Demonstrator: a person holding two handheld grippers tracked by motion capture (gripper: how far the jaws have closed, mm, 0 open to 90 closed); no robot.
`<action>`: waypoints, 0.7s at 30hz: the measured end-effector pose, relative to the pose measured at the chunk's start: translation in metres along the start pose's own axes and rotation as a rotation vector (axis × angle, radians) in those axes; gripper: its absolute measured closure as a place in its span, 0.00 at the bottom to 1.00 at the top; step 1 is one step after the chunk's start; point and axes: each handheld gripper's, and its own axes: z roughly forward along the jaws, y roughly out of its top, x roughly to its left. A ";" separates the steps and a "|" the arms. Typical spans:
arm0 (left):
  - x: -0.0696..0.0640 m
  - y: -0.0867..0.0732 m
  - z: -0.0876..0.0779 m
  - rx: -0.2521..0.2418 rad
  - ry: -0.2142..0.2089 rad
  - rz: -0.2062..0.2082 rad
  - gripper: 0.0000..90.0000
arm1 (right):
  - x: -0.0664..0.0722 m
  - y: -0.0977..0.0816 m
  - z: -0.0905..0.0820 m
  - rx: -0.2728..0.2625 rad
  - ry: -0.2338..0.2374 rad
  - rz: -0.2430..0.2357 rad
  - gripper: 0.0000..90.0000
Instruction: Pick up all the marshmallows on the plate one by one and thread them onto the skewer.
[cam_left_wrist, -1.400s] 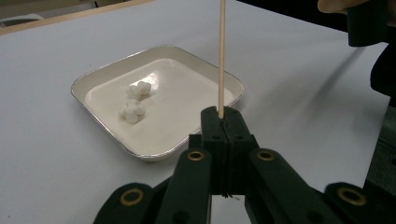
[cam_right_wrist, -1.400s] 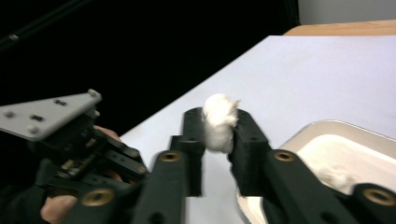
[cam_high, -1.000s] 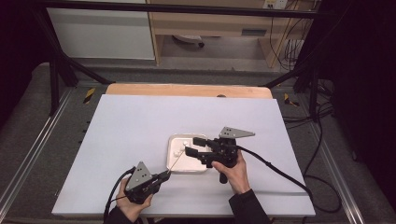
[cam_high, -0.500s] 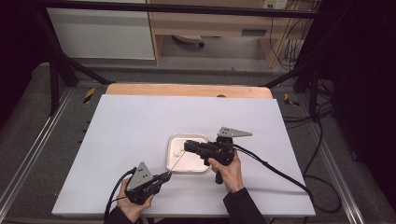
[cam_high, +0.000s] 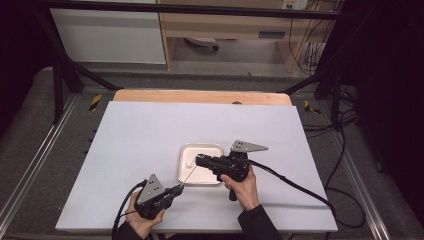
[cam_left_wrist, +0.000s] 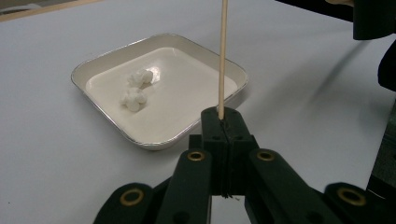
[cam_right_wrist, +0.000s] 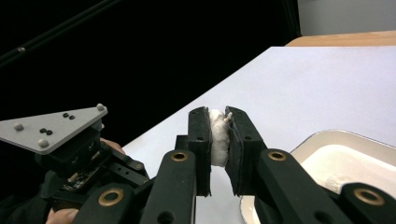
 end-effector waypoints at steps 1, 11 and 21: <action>0.000 0.000 0.000 0.001 0.002 0.002 0.99 | 0.000 0.000 0.000 -0.002 0.001 -0.005 0.90; -0.001 0.001 0.001 0.007 -0.003 0.000 0.99 | 0.003 -0.004 0.001 -0.002 0.009 -0.014 0.91; 0.002 0.009 -0.006 -0.055 0.040 -0.020 0.99 | 0.011 -0.024 0.038 0.136 0.097 0.012 0.90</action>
